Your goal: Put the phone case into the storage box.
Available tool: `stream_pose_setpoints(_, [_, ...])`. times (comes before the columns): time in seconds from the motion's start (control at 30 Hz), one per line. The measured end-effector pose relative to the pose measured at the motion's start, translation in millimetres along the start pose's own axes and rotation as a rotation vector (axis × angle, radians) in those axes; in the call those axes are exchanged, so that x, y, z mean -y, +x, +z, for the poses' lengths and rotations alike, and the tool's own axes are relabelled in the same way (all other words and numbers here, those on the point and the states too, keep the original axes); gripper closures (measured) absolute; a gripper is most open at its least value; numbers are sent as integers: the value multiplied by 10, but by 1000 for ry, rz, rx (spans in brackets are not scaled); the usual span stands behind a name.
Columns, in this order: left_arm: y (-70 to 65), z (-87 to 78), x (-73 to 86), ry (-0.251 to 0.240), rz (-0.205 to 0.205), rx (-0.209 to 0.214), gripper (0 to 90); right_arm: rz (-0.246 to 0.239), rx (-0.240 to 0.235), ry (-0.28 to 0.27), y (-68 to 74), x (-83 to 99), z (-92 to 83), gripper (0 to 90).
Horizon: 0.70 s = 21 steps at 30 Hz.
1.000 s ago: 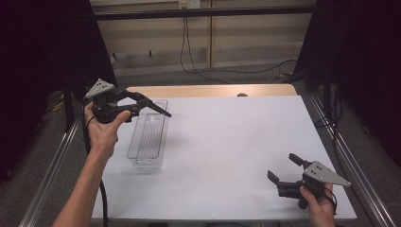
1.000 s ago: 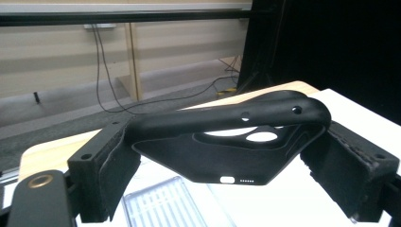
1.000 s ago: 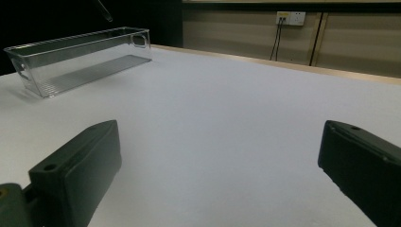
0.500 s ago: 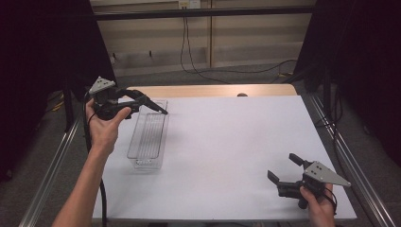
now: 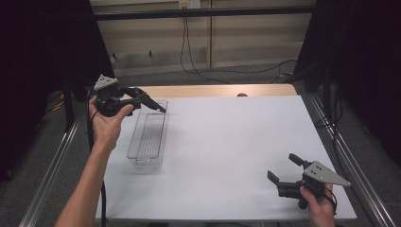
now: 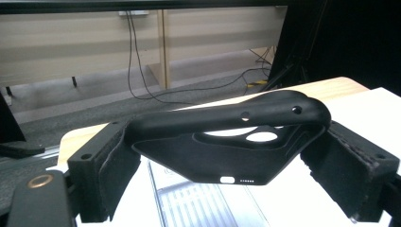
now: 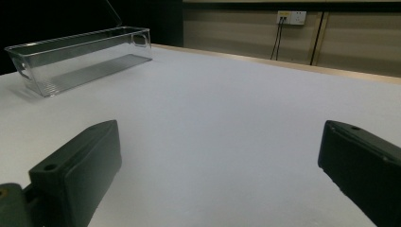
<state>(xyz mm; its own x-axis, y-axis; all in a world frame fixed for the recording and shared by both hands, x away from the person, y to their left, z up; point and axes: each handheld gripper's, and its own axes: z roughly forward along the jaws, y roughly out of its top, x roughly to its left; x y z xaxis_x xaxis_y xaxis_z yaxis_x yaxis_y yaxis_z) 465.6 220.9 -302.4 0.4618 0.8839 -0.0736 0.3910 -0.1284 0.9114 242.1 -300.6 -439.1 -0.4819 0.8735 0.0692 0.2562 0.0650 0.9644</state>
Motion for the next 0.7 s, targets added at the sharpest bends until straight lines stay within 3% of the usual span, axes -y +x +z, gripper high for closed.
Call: stream_pose_setpoints(0.7, [70, 267, 47, 63, -8, -105, 131, -5, -10, -1, 6, 0, -9, 0])
